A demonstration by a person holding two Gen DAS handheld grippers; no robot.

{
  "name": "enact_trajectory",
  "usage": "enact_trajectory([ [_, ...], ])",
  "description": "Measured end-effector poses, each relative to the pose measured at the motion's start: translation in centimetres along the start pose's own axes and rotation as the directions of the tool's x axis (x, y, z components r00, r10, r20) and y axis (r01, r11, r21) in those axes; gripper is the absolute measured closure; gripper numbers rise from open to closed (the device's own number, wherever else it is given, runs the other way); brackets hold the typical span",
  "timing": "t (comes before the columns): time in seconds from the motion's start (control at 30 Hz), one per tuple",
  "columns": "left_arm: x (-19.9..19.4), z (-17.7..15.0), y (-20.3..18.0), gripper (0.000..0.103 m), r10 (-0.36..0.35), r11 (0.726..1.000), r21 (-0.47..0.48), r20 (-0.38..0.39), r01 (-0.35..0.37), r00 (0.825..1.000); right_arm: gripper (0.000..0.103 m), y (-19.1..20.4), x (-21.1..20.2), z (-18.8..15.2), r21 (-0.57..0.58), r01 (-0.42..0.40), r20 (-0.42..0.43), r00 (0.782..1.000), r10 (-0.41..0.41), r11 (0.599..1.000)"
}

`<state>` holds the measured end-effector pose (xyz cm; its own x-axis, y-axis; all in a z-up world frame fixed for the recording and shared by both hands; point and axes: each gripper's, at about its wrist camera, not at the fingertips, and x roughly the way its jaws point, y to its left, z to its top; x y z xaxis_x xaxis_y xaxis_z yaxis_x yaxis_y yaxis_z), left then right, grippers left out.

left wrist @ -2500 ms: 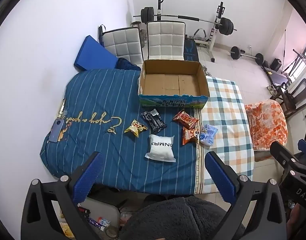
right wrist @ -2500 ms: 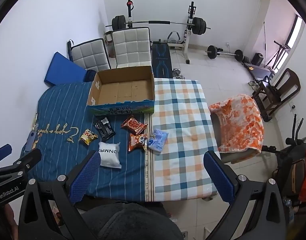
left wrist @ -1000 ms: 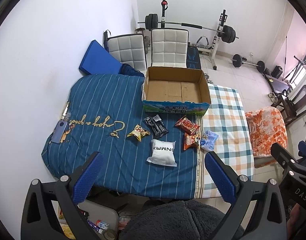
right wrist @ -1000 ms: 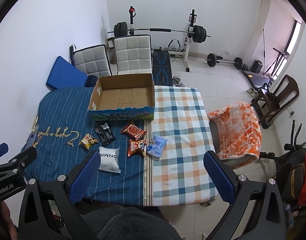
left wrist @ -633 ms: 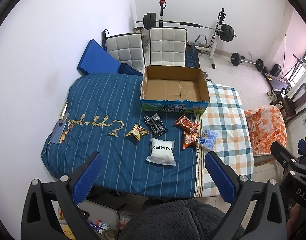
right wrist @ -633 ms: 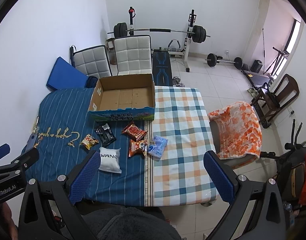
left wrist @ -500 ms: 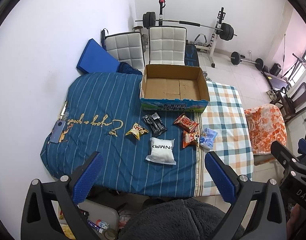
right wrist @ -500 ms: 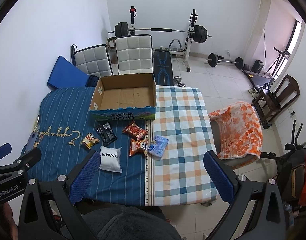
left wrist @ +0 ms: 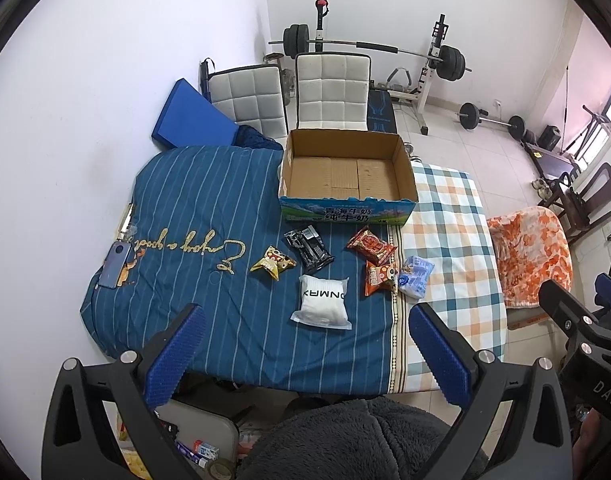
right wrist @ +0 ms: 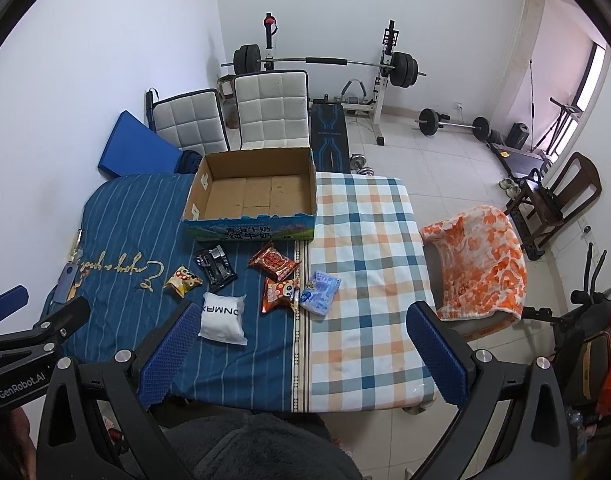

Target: Organize snacks

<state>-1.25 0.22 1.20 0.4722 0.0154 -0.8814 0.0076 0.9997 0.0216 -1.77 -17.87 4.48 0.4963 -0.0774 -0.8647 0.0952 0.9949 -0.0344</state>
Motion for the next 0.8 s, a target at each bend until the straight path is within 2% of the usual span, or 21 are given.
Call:
enact_trajectory([
  [0.8, 0.25, 0.41, 0.36, 0.0, -0.007, 1.0, 0.0, 0.002, 0.007, 1.0, 0.0, -0.18, -0.16, 0.02, -0.001, -0.002, 0.007, 1.0, 0.002, 1.0],
])
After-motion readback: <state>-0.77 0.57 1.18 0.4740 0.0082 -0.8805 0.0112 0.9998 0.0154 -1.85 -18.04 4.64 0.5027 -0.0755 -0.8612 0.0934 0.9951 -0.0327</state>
